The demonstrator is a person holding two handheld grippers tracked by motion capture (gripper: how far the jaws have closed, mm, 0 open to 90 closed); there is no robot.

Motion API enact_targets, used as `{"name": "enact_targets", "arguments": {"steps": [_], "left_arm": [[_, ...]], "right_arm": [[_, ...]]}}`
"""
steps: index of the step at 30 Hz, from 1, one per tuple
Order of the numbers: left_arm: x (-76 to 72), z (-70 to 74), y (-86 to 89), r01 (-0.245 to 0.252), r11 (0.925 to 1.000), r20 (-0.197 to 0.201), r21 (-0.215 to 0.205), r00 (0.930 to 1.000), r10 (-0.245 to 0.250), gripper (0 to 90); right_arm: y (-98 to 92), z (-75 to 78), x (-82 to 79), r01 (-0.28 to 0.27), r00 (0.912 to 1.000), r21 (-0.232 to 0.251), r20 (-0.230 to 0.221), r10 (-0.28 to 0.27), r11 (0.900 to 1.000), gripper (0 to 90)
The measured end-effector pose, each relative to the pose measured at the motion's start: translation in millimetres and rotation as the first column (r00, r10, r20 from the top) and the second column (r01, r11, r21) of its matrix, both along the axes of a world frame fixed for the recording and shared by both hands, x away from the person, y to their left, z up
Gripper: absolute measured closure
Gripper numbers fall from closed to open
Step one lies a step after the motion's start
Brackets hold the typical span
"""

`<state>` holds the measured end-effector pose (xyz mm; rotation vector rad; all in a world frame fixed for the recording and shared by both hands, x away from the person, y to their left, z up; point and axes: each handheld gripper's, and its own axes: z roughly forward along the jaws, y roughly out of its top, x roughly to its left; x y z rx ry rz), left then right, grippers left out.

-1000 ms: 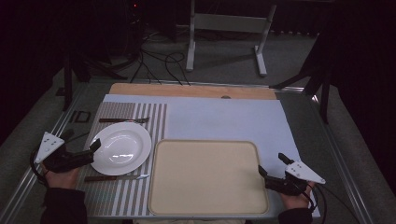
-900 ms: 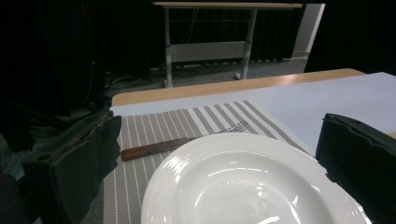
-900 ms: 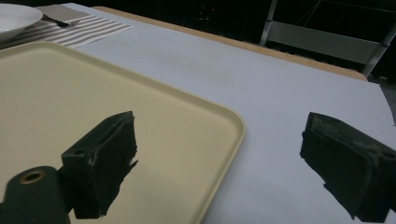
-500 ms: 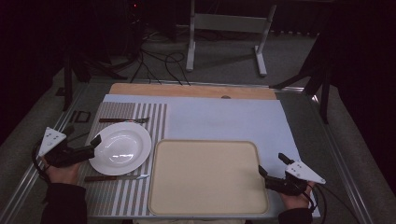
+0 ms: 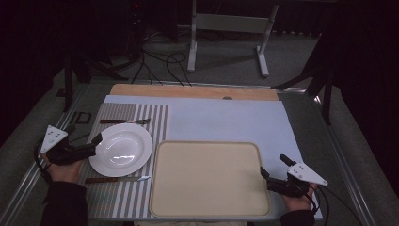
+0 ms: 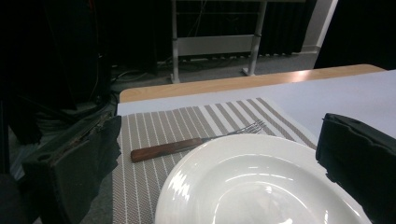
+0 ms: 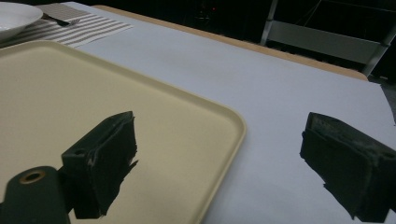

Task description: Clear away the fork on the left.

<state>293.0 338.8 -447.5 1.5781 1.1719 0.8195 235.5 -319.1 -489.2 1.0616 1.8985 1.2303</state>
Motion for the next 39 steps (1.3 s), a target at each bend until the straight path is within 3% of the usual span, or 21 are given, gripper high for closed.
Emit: {"name": "enact_targets", "arguments": {"steps": [26, 39], "left_arm": [[31.1, 5.8, -2.5, 0.02, 0.9997, -0.04, 0.015, 0.999, -0.019, 0.1], [47.5, 8.0, 3.6, 0.019, 0.9973, -0.079, 0.071, 0.9967, -0.013, 0.1]], "right_arm": [[0.1, -0.5, 0.6, -0.005, 1.0, -0.003, 0.001, 0.005, 1.0, 10.3], [0.2, -0.4, 0.5, -0.007, 1.0, -0.004, 0.0, 0.007, 1.0, 10.3]]}}
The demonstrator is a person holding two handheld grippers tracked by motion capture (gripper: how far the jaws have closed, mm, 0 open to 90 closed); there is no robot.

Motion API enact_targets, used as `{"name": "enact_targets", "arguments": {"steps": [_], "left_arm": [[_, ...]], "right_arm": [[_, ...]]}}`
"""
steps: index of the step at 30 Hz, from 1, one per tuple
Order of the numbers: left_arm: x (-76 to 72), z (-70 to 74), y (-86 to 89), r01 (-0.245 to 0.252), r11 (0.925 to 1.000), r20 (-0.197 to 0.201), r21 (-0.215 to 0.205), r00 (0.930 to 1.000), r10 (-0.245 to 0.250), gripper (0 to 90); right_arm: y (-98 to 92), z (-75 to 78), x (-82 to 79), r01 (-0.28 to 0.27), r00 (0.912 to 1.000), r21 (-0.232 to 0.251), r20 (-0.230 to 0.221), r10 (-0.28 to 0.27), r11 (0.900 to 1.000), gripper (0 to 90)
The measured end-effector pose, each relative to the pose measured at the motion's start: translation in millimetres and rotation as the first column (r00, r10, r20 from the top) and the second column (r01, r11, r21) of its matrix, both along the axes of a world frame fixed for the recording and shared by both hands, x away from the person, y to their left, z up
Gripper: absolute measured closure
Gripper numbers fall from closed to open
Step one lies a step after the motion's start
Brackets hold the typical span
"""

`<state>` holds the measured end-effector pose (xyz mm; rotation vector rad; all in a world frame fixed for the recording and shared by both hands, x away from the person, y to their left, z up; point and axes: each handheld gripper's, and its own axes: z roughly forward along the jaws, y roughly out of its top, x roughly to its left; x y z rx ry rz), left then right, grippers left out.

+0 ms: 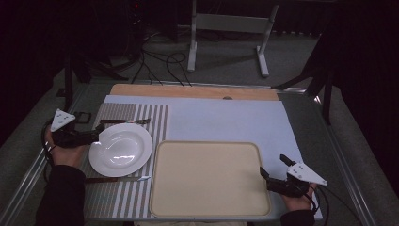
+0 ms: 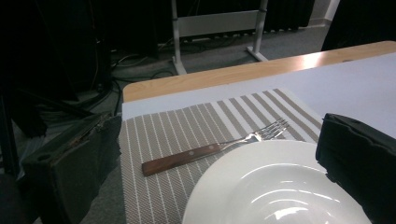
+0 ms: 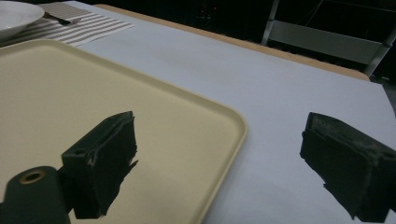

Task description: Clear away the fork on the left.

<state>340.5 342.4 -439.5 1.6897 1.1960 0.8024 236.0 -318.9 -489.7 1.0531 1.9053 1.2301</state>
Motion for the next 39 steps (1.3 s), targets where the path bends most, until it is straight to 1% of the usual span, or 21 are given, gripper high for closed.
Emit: {"name": "enact_targets", "arguments": {"steps": [7, 12, 16, 20, 24, 27, 29, 30, 32, 33, 36, 39], "left_arm": [[10.3, 2.8, 2.3, 0.004, 0.9992, -0.028, 0.041, 0.9996, -0.003, 0.0], [16.9, 5.5, 3.2, 0.008, 0.9987, -0.048, 0.05, 0.9989, -0.006, 0.0], [22.8, 8.3, 4.0, 0.01, 0.9984, -0.067, 0.055, 0.9977, -0.006, 0.0], [28.8, 9.3, 6.1, -0.006, 0.9984, -0.085, 0.057, 0.9964, 0.011, 0.0], [35.6, 9.4, 8.7, -0.022, 0.9985, -0.09, 0.05, 0.9956, 0.026, 0.0], [41.1, 9.7, 10.0, -0.026, 0.9983, -0.099, 0.053, 0.9946, 0.032, 0.0], [45.3, 10.1, 11.5, -0.023, 0.9988, -0.126, 0.044, 0.9916, 0.029, 0.0], [47.1, 10.3, 11.9, -0.028, 0.9984, -0.133, 0.048, 0.9905, 0.034, 0.0], [50.1, 10.2, 12.7, -0.032, 0.9982, -0.139, 0.051, 0.9895, 0.039, 0.0], [52.4, 9.9, 13.2, -0.035, 0.9974, -0.147, 0.063, 0.9882, 0.044, 0.0], [56.7, 8.1, 13.2, -0.037, 0.9962, -0.158, 0.079, 0.9861, 0.049, 0.0], [62.2, 4.8, 12.6, -0.037, 0.9963, -0.173, 0.078, 0.9837, 0.05, 0.0]], "right_arm": [[0.4, 0.0, 0.1, -0.004, 1.0, -0.001, -0.001, 0.004, 1.0, 10.3], [0.3, 0.0, 0.0, -0.004, 1.0, -0.001, -0.002, 0.004, 1.0, 10.3], [0.2, 0.0, 0.1, -0.004, 1.0, 0.0, -0.001, 0.004, 1.0, 10.3], [0.3, 0.0, 0.1, -0.005, 1.0, -0.001, 0.0, 0.005, 1.0, 10.4], [0.5, -0.2, 0.3, -0.006, 1.0, 0.0, -0.003, 0.006, 1.0, 10.3], [0.6, -0.1, 0.2, -0.006, 1.0, -0.001, -0.002, 0.006, 1.0, 10.3], [0.5, -0.1, 0.2, -0.006, 1.0, 0.0, -0.002, 0.006, 1.0, 10.3], [0.5, -0.1, 0.3, -0.006, 1.0, 0.001, -0.002, 0.006, 1.0, 10.3], [0.6, -0.2, 0.4, -0.007, 1.0, 0.001, -0.003, 0.007, 1.0, 10.3], [0.7, -0.3, 0.4, -0.007, 1.0, 0.0, -0.002, 0.007, 1.0, 10.3], [0.9, -0.4, 0.5, -0.009, 0.9999, 0.001, -0.006, 0.009, 1.0, 10.4], [0.8, -0.6, 0.8, -0.01, 0.9999, 0.003, -0.005, 0.01, 1.0, 10.4]]}}
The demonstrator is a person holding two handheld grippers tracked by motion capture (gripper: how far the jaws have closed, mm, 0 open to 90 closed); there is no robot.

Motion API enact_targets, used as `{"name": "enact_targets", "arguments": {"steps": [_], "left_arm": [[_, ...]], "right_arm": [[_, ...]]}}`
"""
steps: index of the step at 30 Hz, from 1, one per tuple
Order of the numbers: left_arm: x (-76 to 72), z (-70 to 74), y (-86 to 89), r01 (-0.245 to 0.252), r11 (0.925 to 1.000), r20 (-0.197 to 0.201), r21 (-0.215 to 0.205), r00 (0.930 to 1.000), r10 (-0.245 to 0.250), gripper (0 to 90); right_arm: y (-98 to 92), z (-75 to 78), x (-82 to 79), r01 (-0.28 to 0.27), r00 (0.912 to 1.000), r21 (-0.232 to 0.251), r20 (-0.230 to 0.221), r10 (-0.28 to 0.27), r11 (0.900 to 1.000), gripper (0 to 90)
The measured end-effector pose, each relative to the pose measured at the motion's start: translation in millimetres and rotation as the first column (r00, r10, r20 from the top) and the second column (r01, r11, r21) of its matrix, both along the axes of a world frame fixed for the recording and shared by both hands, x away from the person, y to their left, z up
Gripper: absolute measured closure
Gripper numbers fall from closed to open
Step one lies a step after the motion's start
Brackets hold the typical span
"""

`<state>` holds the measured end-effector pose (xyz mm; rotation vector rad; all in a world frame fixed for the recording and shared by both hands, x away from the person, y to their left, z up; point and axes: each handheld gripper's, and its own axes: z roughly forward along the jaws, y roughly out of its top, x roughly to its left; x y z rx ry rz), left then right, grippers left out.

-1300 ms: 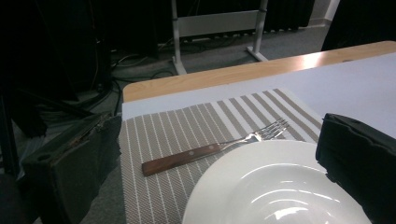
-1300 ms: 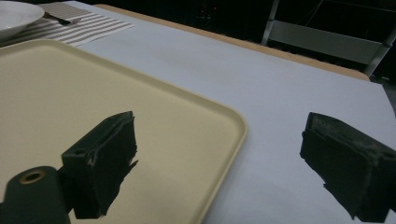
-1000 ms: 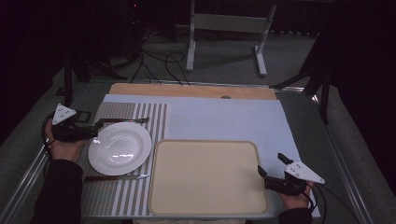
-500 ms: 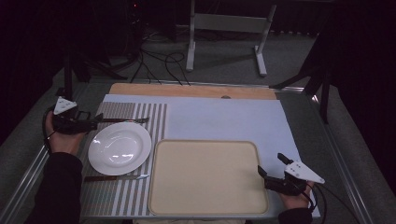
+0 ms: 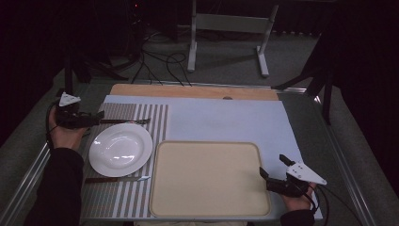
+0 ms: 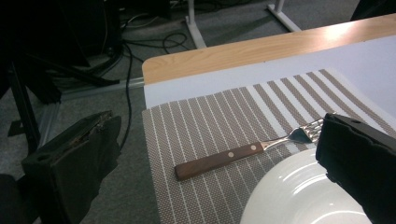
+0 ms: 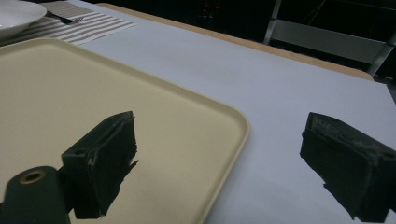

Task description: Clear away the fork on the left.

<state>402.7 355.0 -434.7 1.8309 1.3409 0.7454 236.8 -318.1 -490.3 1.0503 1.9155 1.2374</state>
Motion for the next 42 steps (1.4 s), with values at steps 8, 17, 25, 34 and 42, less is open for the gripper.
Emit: {"name": "enact_targets", "arguments": {"steps": [8, 17, 25, 34, 42], "left_arm": [[15.8, -10.0, -5.7, -0.007, 0.9996, -0.051, 0.027, 0.9987, 0.008, 0.0], [28.1, -21.3, -4.6, -0.01, 0.9977, -0.12, 0.067, 0.9926, 0.018, 0.0], [40.1, -33.1, -6.7, 0.007, 0.9948, -0.169, 0.102, 0.9855, 0.01, 0.1], [53.6, -49.3, -13.3, 0.02, 0.9934, -0.273, 0.113, 0.9619, 0.011, 4.4], [64.3, -59.9, -15.7, 0.023, 0.9958, -0.327, 0.089, 0.945, 0.007, 7.9]], "right_arm": [[-1.0, 0.3, -0.3, 0.004, 1.0, -0.001, 0.002, -0.004, 1.0, 10.4], [-1.3, 0.4, -0.9, 0.005, 1.0, -0.001, 0.003, -0.005, 1.0, 10.4], [-1.3, 0.1, -0.8, 0.003, 1.0, -0.001, -0.001, -0.003, 1.0, 10.4], [-1.1, -0.5, -0.3, 0.0, 1.0, -0.002, -0.003, 0.0, 1.0, 10.3], [0.1, -1.4, 0.4, -0.006, 0.9999, -0.003, -0.009, 0.006, 1.0, 10.3]]}}
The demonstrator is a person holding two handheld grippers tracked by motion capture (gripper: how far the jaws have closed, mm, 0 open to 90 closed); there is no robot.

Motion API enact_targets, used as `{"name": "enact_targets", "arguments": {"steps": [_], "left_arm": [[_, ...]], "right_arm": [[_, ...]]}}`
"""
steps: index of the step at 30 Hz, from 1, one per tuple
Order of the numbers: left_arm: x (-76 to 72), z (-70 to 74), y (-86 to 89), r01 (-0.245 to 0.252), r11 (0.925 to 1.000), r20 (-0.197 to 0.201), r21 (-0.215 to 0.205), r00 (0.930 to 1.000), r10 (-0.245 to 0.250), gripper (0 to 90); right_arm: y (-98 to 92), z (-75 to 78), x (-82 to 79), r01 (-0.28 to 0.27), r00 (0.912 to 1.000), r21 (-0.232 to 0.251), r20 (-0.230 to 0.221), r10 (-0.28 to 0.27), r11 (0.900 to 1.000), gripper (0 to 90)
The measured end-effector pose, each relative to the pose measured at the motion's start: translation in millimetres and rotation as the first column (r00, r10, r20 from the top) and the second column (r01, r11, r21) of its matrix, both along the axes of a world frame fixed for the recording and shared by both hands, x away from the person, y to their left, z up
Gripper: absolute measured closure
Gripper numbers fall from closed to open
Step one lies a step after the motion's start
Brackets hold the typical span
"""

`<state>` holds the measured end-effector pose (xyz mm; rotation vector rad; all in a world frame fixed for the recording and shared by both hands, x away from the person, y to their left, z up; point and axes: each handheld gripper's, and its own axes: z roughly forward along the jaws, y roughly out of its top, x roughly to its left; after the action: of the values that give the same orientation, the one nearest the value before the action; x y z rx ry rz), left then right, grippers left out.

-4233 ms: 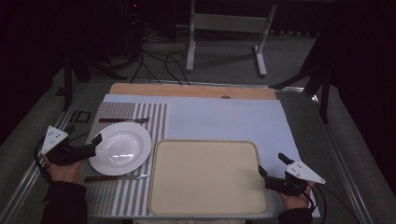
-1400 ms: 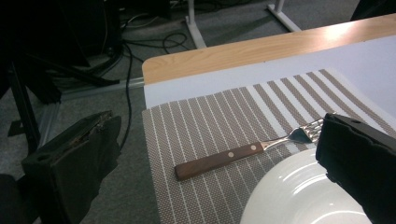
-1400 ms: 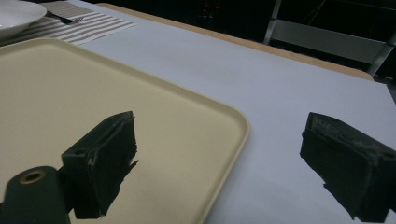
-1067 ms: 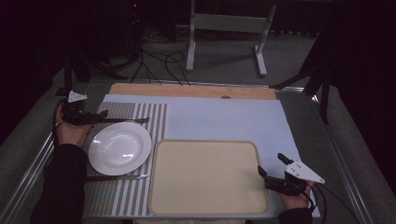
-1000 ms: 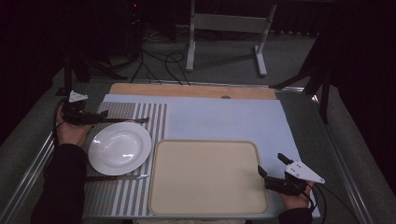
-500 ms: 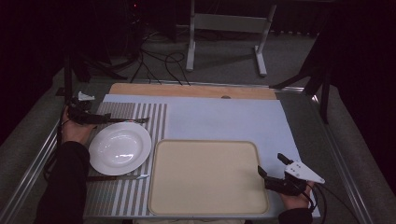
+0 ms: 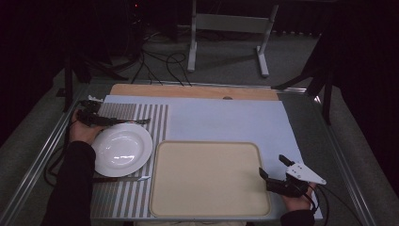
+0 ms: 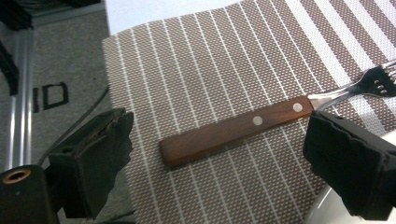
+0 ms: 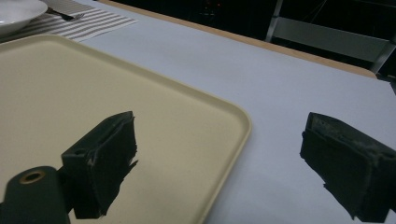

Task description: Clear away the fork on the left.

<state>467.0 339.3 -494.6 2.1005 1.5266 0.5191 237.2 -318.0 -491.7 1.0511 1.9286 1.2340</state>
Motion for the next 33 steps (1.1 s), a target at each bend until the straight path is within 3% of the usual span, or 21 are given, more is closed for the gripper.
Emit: {"name": "enact_targets", "arguments": {"steps": [2, 9, 12, 19, 24, 27, 33], "left_arm": [[3.4, -2.7, -1.2, 0.015, 0.9999, -0.023, -0.004, 0.9996, -0.015, 9.4], [9.4, -6.9, -6.9, 0.051, 0.9987, -0.023, -0.005, 0.9985, -0.051, 11.9], [11.3, -7.5, -8.6, 0.07, 0.997, -0.023, -0.033, 0.9973, -0.07, 14.4], [18.4, -12.3, -12.1, 0.074, 0.9955, -0.073, -0.059, 0.9943, -0.078, 21.1], [19.0, -14.1, -9.5, 0.087, 0.9946, -0.096, -0.057, 0.9911, -0.092, 29.3], [18.3, -15.4, -5.9, 0.085, 0.993, -0.097, -0.082, 0.9909, -0.093, 30.2], [15.9, -14.9, -2.8, 0.114, 0.9917, -0.097, -0.06, 0.9882, -0.119, 34.0]], "right_arm": [[0.0, -0.3, 0.5, 0.002, 1.0, -0.005, -0.002, -0.002, 1.0, 10.3], [-0.5, -0.5, 0.9, -0.004, 1.0, -0.004, -0.003, 0.004, 1.0, 10.3], [-0.8, -0.8, 1.2, -0.004, 1.0, -0.003, -0.007, 0.004, 1.0, 10.3], [-1.3, -1.1, 1.3, -0.003, 1.0, -0.002, -0.008, 0.003, 1.0, 10.3], [-2.1, -1.4, 1.4, -0.002, 0.9999, 0.0, -0.012, 0.002, 1.0, 10.5], [-2.3, -1.7, 1.1, -0.001, 0.9998, 0.0, -0.019, 0.001, 1.0, 10.5], [-3.0, -2.1, 0.3, 0.0, 0.9998, 0.001, -0.02, 0.0, 1.0, 10.8]]}}
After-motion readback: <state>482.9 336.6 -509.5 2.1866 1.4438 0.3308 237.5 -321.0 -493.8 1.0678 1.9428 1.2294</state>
